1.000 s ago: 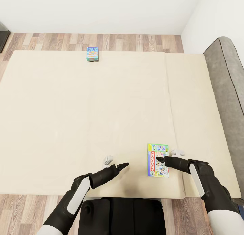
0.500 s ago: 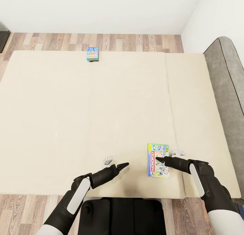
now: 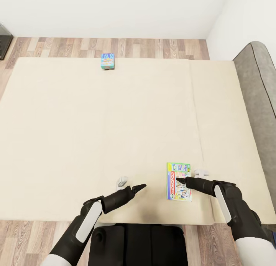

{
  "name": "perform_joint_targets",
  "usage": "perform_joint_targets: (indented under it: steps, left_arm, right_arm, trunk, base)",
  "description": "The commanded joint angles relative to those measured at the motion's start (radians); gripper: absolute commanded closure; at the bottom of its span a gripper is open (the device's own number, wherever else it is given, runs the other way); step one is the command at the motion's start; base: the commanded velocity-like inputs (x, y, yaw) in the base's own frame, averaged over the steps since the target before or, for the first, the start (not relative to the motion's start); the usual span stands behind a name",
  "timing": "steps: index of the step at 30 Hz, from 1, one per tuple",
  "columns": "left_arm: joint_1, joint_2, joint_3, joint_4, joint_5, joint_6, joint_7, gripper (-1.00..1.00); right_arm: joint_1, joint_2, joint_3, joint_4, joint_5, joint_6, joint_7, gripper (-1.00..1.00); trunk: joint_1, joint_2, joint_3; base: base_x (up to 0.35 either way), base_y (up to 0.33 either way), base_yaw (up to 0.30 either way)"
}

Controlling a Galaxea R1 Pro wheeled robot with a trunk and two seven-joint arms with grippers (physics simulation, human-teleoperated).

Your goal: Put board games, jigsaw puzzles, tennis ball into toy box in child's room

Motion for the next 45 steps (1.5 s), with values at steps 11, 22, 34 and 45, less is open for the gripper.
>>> perform_joint_targets:
  steps: [11, 22, 34, 45]
  left_arm:
    - [0.0, 0.0, 0.001, -0.001, 0.005, 0.006, 0.0, -1.0]
    - [0.0, 0.0, 0.001, -0.001, 0.005, 0.006, 0.0, -1.0]
    - [0.0, 0.0, 0.001, 0.0, 0.005, 0.006, 0.0, -1.0]
    - [-0.001, 0.0, 0.001, 0.0, 0.005, 0.006, 0.0, -1.0]
  right_arm:
    - [-0.001, 0.0, -0.001, 0.0, -0.008, -0.031, 0.0, -1.0]
    - [-0.001, 0.0, -0.001, -0.001, -0.008, -0.043, 0.0, -1.0]
    - [0.0, 0.0, -0.001, 0.0, -0.008, -0.045, 0.0, -1.0]
    - [0.0, 0.0, -0.001, -0.001, -0.008, -0.046, 0.0, -1.0]
  trunk:
    - [0.0, -0.001, -0.001]
    - [0.0, -0.001, -0.001]
    - [0.0, -0.001, -0.001]
    - [0.0, -0.001, -0.001]
  base:
    - [0.0, 0.219, 0.0]
    - [0.0, 0.065, 0.0]
    - [0.0, 0.011, 0.0]
    - [0.0, 0.002, 0.0]
